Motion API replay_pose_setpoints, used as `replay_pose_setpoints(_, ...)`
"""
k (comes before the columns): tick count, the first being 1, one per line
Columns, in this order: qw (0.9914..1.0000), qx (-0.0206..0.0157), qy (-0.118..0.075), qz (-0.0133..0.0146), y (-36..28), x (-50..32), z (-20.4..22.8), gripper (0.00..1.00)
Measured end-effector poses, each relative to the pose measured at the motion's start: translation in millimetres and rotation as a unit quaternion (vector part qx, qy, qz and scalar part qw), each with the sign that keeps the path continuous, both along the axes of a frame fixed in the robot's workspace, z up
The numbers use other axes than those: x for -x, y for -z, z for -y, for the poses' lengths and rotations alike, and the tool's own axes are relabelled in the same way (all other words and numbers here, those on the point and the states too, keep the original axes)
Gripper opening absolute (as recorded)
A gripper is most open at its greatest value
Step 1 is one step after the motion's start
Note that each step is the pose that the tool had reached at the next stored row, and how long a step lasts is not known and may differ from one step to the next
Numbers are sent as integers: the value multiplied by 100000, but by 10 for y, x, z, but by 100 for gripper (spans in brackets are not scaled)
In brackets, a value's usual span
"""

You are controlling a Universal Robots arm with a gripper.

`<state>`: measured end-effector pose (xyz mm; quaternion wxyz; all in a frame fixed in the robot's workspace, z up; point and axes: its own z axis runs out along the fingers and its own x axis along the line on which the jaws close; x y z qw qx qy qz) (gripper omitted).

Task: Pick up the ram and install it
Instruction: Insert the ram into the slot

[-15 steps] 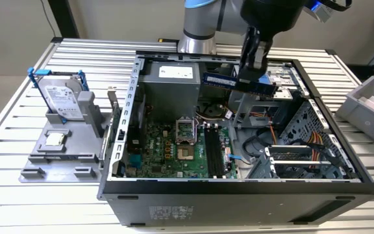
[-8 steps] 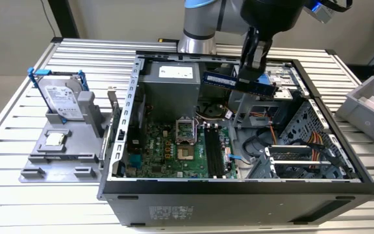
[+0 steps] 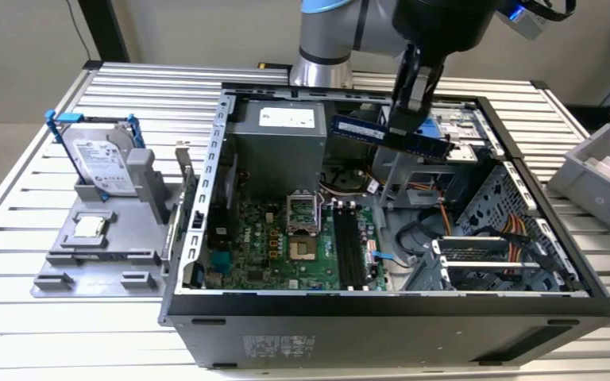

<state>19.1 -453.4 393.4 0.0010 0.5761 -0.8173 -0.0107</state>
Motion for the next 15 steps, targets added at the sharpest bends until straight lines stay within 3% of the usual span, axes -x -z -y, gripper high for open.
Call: replay_pose_setpoints(15,99930,56,3732,-4,-1,0,0,0)
